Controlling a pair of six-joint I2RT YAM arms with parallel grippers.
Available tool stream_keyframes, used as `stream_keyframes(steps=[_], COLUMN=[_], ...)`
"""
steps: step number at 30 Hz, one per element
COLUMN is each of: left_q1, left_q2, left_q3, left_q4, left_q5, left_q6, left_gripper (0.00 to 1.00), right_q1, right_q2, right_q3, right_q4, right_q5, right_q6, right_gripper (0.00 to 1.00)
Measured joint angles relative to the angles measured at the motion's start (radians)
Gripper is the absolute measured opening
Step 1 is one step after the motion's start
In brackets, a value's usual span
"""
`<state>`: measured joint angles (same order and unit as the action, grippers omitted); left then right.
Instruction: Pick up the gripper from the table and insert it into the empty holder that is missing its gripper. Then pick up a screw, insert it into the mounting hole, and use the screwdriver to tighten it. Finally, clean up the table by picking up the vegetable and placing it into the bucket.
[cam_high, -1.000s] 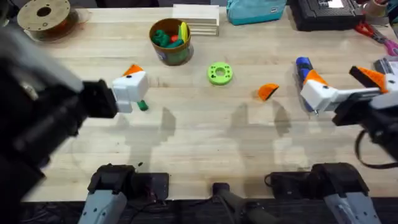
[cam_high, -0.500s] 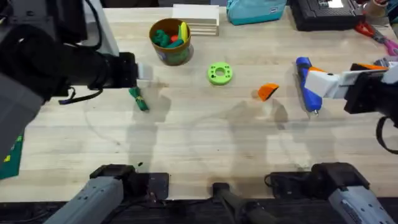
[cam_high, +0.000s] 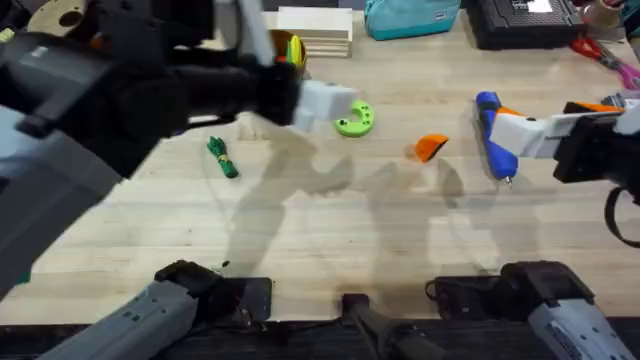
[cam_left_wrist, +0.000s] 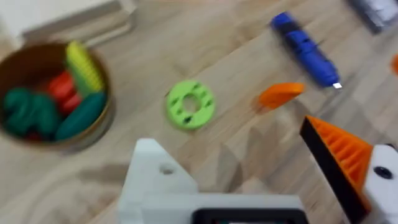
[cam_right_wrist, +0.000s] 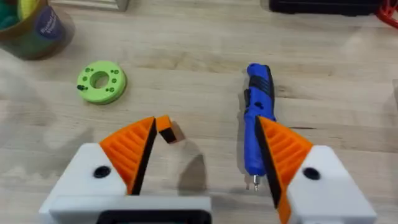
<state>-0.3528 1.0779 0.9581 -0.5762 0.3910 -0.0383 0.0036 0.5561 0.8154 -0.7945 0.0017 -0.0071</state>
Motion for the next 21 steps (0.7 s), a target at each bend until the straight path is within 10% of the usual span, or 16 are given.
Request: stream_keyframes(steps=[5,14,21], left_q1=[-0.111,-0.126,-0.155], left_q2=[0.0,-0.028,-0.371], left_q3=[0.0,-0.014,-0.34], left_q4=[0.078,0.162,0.342], left_q5=[0.005,-0.021,-0.022], left_q6=[0.0,0.09,0.152], left_gripper=[0.987,0.987,0.988], right_q1=[0.0,0.0,0.0], right_q2=[0.0,0.0,0.0], right_q3=[0.0,0.0,0.0], right_q4=[0.0,0.0,0.0], right_q5=[0.0,0.0,0.0], right_q6=[0.0,0.0,0.0], right_gripper=[0.945,0.944,0.947])
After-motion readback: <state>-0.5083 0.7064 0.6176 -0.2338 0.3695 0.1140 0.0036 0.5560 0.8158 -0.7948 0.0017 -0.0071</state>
